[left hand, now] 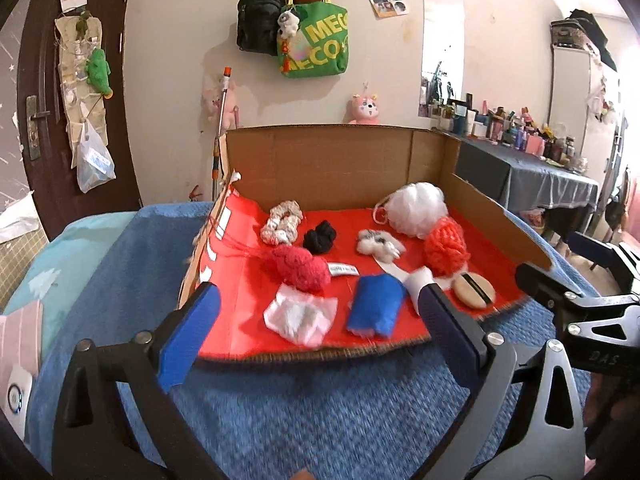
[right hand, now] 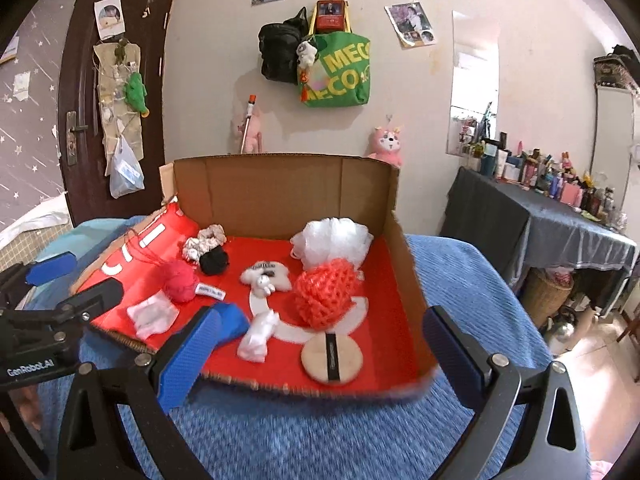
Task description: Organize soft objects
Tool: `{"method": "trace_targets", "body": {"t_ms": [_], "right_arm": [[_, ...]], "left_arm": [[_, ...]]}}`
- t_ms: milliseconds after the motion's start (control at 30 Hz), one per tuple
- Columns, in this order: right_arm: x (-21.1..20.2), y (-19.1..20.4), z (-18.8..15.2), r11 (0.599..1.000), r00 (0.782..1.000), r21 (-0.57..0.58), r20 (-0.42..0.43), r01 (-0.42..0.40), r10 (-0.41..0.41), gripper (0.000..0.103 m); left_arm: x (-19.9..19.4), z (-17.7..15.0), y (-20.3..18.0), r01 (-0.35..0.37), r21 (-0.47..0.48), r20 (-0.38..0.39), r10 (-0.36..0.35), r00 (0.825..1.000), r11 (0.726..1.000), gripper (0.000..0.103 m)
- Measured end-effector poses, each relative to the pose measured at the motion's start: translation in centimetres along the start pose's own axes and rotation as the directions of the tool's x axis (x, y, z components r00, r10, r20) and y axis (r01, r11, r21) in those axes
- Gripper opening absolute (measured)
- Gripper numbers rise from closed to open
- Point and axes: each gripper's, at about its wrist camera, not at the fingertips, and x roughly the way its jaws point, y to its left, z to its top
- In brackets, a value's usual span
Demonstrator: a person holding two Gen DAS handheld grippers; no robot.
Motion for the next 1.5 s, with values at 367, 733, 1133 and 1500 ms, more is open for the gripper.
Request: {"method": "trace_targets", "body": {"t_ms": [367,733,1133,1500], "right_arm": [[0.1,0.3,-5.6,0.999,0.972,0.007,-0.234,0.035,-0.032,0.103],[2.6,-0.2,-8.6,0.997,0.919,0.006,-0.389,0.075,-0.066,0.103],[3.1,-1.0,-8.8,0.995,0.91,0.05,-0.411,0.08,-0.053,0.103],[3.0,-1.2,-8.9,0.995,0.91,0.058,-0.413,0.077,-0.046,0.103]], "left_arm": [[-0.1,-5.4,-1.4,0.028,-0.003,-0.212,-0.028,0.977,1.0,0.101],[3.0,-8.4,-1.1,-0.041,-0.018,-0.364,0.031,0.931,0.999,0.102],[3.6,-8.5,-1.5,-0.064,0.003,-0.381,0.06,0.923,0.998,0.103],[3.5,-8.6,-1.5,-0.064,0.002,-0.379,0.06,0.923,0.998,0.103]]}}
